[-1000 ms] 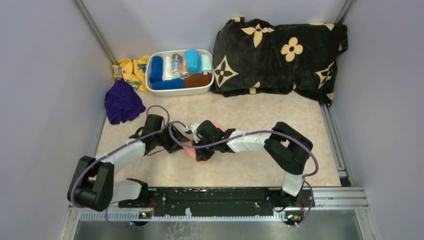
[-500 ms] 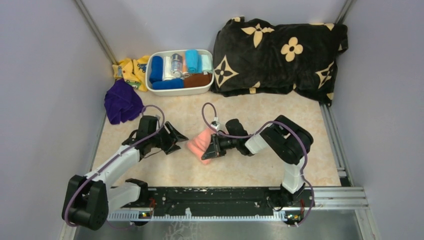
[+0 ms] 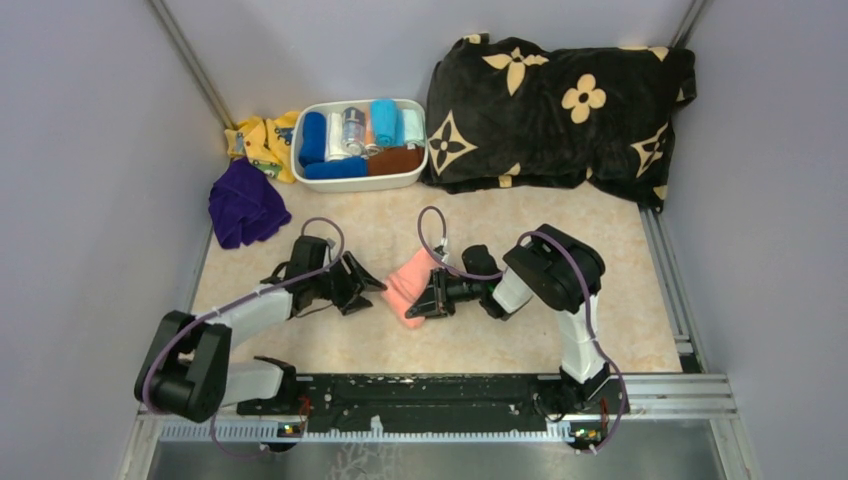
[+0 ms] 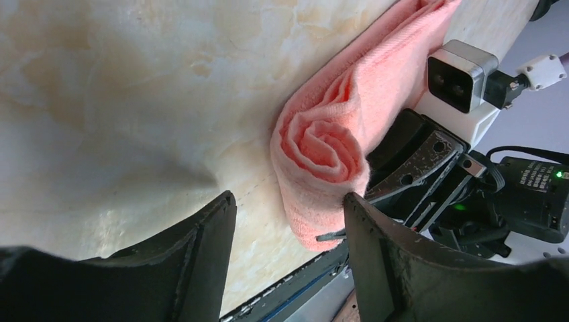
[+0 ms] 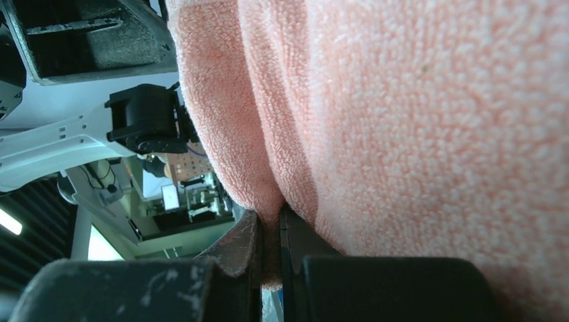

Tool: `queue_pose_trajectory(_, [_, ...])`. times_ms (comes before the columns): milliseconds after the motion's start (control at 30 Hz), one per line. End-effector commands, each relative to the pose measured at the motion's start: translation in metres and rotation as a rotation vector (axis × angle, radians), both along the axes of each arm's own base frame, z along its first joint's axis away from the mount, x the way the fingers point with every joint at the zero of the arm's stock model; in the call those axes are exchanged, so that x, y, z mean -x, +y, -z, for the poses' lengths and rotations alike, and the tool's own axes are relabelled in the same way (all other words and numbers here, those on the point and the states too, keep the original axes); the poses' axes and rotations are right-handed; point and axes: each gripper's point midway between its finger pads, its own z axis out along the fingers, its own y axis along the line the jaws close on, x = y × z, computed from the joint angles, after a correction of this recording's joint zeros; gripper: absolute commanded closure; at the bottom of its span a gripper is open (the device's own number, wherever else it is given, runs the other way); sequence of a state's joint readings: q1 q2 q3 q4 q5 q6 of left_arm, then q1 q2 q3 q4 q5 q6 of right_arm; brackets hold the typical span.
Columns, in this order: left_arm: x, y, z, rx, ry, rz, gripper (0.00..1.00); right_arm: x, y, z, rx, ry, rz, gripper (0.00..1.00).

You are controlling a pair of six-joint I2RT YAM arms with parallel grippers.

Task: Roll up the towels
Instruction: Roll the towel at the center of the board.

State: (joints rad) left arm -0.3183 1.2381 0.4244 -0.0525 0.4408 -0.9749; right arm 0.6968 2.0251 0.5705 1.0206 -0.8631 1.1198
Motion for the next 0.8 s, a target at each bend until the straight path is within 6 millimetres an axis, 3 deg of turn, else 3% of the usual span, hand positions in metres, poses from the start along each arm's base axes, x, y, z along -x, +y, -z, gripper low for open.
queue_pose_trajectory(0, [-0.011,-0.013,0.001,0.019,-0.029,0.028,0.36,-0.008,0.002,0.002,0.023,-0.018,-0.001,1.00])
queue_pose_trajectory(167, [-0.010,-0.013,0.023,-0.037,0.017,0.033,0.43,-0.013,0.003,0.002,0.055,-0.032,0.003,0.94])
queue_pose_trajectory(400, [0.001,0.000,0.052,-0.126,0.094,0.008,0.55,-0.031,-0.007,-0.006,0.248,-0.196,-0.004,0.66])
queue_pose_trajectory(633, [0.006,0.005,0.062,-0.156,0.128,0.003,0.57,-0.039,-0.026,-0.031,0.504,-0.390,-0.016,0.52])
queue_pose_trajectory(767, [0.007,0.006,0.063,-0.160,0.137,0.000,0.58,-0.043,-0.033,-0.056,0.682,-0.593,-0.007,0.51])
